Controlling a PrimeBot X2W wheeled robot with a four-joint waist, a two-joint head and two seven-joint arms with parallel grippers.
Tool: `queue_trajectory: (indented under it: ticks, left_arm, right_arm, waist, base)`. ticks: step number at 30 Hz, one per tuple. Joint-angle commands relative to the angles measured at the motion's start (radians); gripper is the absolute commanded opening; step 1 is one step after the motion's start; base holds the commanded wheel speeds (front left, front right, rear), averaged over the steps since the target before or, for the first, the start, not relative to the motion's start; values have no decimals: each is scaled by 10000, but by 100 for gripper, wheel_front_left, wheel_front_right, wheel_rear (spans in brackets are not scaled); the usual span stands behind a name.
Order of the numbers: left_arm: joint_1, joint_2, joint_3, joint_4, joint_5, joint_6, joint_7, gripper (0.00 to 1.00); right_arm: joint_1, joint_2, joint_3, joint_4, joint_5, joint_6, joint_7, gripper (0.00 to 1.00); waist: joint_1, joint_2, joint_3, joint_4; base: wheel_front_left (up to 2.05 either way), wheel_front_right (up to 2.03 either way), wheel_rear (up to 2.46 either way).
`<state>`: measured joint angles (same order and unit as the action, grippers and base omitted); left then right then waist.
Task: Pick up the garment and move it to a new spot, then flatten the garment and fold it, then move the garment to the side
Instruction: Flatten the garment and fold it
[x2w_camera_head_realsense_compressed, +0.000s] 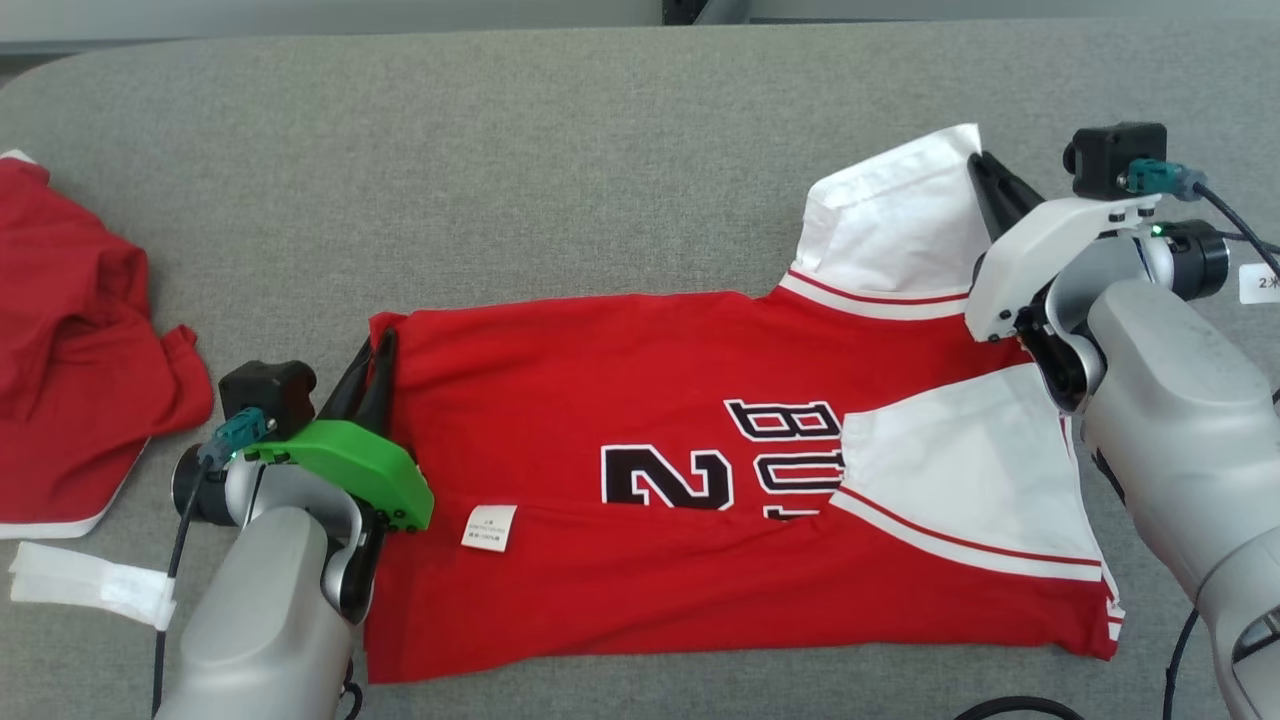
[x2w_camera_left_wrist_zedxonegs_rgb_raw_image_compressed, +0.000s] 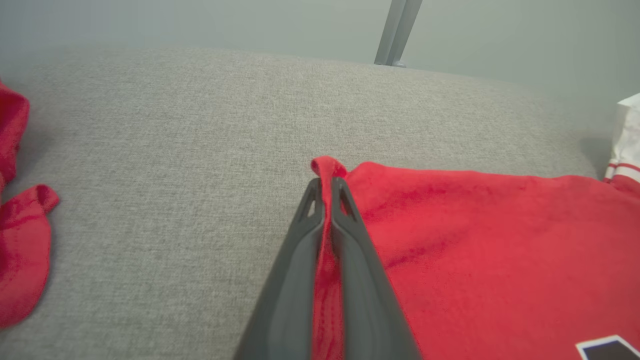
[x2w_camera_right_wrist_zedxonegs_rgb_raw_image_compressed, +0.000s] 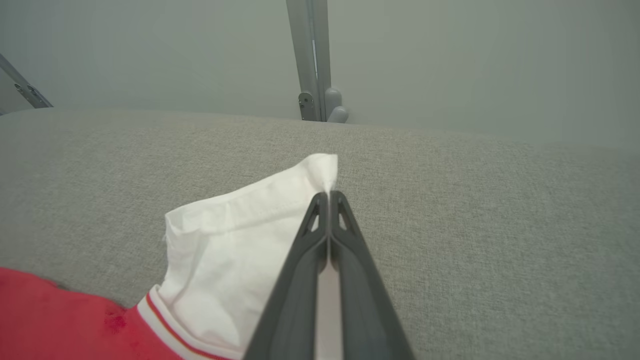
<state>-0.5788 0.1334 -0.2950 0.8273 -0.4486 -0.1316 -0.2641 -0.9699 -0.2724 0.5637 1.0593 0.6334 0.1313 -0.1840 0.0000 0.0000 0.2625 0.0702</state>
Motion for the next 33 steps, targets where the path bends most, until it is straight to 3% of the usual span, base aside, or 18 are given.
queue_trajectory:
  ticks: [1,15,33]
  left_arm:
    - [214,91,44,-32,-99,21,1,0]
    - [2016,536,239,-276,-229,21,1,0]
    - [3611,914,102,-453,-428,21,1,0]
  right_arm:
    - [323,-90,92,-169,238,-11,-55,0]
    - [3468,-892,893,-2602,2199,-11,-569,0]
    - [6090,-650,-14,-3440,2853,-11,-812,0]
  waist:
    - [0,0,-612,-476]
    - [0,0,-1663,-999]
    - [0,0,-2735,-1298]
  base:
    - [0,0,0]
    - [0,0,0]
    - [0,0,0]
